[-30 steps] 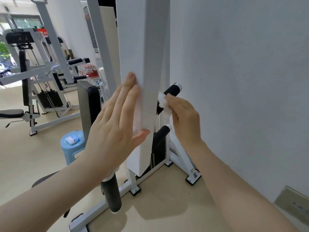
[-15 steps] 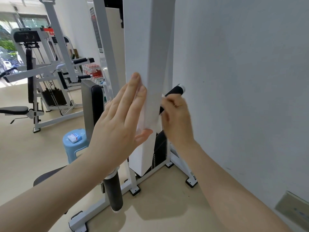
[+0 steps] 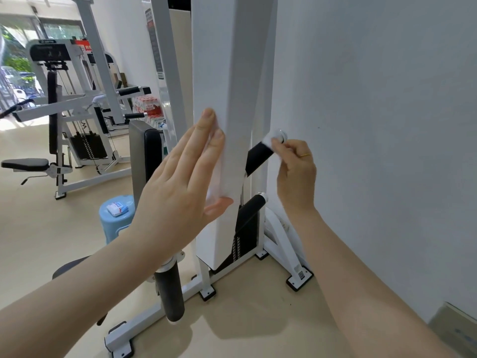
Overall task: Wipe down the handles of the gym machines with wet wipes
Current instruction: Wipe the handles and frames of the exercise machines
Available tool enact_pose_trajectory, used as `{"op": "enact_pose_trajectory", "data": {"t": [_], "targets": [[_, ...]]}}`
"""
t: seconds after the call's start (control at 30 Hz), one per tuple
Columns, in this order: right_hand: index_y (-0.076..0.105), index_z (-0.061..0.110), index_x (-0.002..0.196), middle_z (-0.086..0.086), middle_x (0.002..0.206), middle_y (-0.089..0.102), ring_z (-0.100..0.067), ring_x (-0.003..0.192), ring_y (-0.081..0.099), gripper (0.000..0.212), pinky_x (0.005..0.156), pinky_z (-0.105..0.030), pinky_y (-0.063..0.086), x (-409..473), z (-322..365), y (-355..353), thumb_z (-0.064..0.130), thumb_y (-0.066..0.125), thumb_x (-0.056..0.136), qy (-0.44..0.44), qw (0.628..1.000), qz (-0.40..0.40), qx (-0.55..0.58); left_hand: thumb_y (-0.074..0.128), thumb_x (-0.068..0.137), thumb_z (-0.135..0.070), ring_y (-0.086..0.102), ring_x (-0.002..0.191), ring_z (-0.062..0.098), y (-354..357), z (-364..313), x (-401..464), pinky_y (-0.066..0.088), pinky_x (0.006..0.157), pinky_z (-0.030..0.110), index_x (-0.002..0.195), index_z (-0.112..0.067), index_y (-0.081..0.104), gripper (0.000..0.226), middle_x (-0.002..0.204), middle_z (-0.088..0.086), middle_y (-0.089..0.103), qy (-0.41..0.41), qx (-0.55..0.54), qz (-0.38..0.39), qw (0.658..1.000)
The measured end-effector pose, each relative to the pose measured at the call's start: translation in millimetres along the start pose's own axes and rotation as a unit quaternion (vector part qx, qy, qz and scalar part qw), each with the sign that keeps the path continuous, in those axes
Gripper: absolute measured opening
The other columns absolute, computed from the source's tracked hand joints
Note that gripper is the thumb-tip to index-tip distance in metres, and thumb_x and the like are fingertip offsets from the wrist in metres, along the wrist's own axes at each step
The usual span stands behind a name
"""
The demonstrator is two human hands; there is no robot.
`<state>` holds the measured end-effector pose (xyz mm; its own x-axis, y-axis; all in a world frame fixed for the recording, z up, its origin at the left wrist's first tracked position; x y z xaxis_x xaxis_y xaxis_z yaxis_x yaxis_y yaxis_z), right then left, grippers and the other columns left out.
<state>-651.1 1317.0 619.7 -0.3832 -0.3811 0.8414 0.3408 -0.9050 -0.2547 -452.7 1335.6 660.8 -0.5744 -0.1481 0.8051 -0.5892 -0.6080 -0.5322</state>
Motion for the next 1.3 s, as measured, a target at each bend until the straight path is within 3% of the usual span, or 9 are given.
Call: {"op": "enact_pose_trajectory", "data": {"t": [0.07,0.2,0.37,0.53,0.63,0.77,0.9,1.13,1.3], "targets": [[0.062,0.004,0.118,-0.014,0.097,0.057,-0.02,0.085,0.052,0.033,0.074,-0.003,0.036,-1,-5,-2,-0.002,0.052,0.087,0.044,0.999,-0.023,0.014,0.055,0.079,-0.041,0.018,0.139,0.029,0,1,1,0.008,0.118,0.026,0.14,-0.004,0.021,0.079,0.149,0.017,0.015,-0.001,-0.002,-0.003,1.0],[0.062,0.003,0.117,-0.01,0.094,0.057,-0.01,0.082,0.048,0.034,0.08,-0.002,0.036,-22,19,9,0.001,0.051,0.085,-0.042,0.998,0.023,0.046,0.055,0.082,-0.04,0.02,0.139,0.029,0,2,1,0.009,0.118,0.026,0.14,-0.003,0.022,0.076,0.149,0.019,0.018,-0.001,0.005,-0.008,1.0],[0.061,0.013,0.118,0.0,0.097,0.059,-0.005,0.084,0.05,0.03,0.08,-0.003,0.037,2,-17,8,0.004,0.049,0.092,0.191,0.972,-0.016,0.134,0.055,0.084,-0.039,0.019,0.139,0.027,0,3,0,0.01,0.118,0.025,0.14,-0.003,0.023,0.073,0.148,0.015,0.018,0.003,0.003,-0.014,1.0],[0.058,0.028,0.101,0.01,0.091,0.062,-0.004,0.092,0.059,0.031,0.102,-0.029,0.043,-14,-19,17,0.001,0.053,0.089,0.339,0.866,-0.045,0.366,0.056,0.083,-0.038,0.02,0.139,0.027,-1,4,1,0.01,0.118,0.025,0.14,-0.003,0.024,0.074,0.149,0.012,0.017,0.009,0.005,-0.023,1.0],[0.061,0.035,0.092,0.01,0.093,0.062,0.005,0.086,0.058,0.033,0.082,-0.012,0.045,-9,9,6,0.002,0.057,0.088,0.215,0.917,-0.022,0.335,0.058,0.083,-0.037,0.022,0.138,0.028,0,4,1,0.011,0.118,0.027,0.139,-0.004,0.024,0.074,0.148,0.011,0.017,0.009,0.002,-0.024,1.0],[0.07,0.014,0.093,0.003,0.089,0.055,0.003,0.079,0.052,0.016,0.07,-0.003,0.039,-12,40,12,0.004,0.06,0.086,0.018,0.988,0.019,0.154,0.056,0.082,-0.038,0.022,0.138,0.028,-1,5,2,0.008,0.118,0.026,0.139,-0.003,0.024,0.074,0.148,0.015,0.021,0.011,0.01,-0.024,1.0],[0.069,0.008,0.101,0.002,0.089,0.048,-0.014,0.073,0.049,0.021,0.066,-0.001,0.036,-4,12,1,0.003,0.053,0.088,0.06,0.996,-0.03,0.064,0.055,0.082,-0.039,0.021,0.138,0.028,-1,4,1,0.009,0.117,0.026,0.14,-0.003,0.023,0.075,0.147,0.02,0.024,0.009,0.012,-0.022,1.0],[0.063,0.005,0.114,-0.005,0.089,0.05,-0.011,0.077,0.045,0.034,0.069,-0.009,0.035,-18,34,14,0.015,0.045,0.088,-0.113,0.992,0.054,0.029,0.054,0.082,-0.039,0.021,0.138,0.029,-1,3,1,0.012,0.116,0.029,0.14,-0.004,0.023,0.075,0.148,0.019,0.021,0.007,0.006,-0.018,1.0],[0.061,0.008,0.121,-0.003,0.09,0.042,-0.013,0.076,0.043,0.034,0.071,-0.008,0.034,14,-7,9,0.001,0.054,0.088,0.033,0.999,-0.03,0.003,0.055,0.082,-0.039,0.02,0.139,0.028,-1,2,1,0.01,0.116,0.026,0.14,-0.004,0.021,0.076,0.148,0.02,0.022,0.005,0.006,-0.015,1.0]]}}
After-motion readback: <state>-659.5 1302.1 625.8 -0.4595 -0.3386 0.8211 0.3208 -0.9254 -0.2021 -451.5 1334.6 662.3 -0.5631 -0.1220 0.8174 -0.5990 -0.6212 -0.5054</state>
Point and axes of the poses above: each hand's wrist, its own x-axis towards the middle knuckle, its own y-axis out of the palm, z = x × y, the point moved 7 cm from there along x, towards the middle knuckle
